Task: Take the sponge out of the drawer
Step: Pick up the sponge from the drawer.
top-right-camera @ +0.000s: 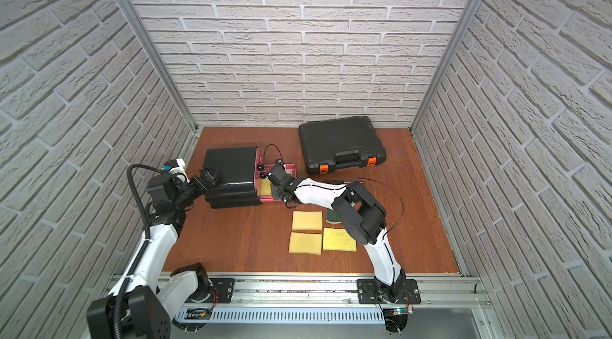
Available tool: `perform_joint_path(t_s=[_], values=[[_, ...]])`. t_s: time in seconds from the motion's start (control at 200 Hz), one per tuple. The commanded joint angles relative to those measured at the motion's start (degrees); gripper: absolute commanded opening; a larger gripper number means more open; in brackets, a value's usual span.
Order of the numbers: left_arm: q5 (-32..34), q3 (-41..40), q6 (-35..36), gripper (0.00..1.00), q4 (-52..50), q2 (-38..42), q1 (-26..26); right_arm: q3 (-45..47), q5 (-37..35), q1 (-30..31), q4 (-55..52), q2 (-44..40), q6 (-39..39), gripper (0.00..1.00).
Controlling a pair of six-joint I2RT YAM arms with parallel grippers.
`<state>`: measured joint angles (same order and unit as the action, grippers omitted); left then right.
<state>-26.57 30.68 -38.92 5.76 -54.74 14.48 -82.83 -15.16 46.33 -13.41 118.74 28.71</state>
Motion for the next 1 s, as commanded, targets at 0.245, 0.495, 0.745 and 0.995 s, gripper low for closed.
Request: perform_joint_path(t_s=[0.245, 0.495, 0.745, 0.995], values=[[-3.9, -2.0, -3.2, 0.98, 6.1, 2.1, 0.2, 6.3, 4.2, 0.1, 8.2, -11.8, -3.5, 0.03], [-5.6, -2.0, -8.4, 0.98, 8.3, 9.4, -4.3, 9.5, 9.7, 0.2, 9.6, -18.2, -9.3, 0.03], [-2.5, 4.7, -5.4, 0.98, -1.7, 16.6, -14.3, 13.4, 8.0, 0.1, 6.8, -25.1, -12.4, 0.03], [-3.2, 9.7, -6.2, 0.98, -8.4, 17.3, -15.8, 16.7, 6.4, 0.1, 4.2, -32.1, -15.4, 0.03]])
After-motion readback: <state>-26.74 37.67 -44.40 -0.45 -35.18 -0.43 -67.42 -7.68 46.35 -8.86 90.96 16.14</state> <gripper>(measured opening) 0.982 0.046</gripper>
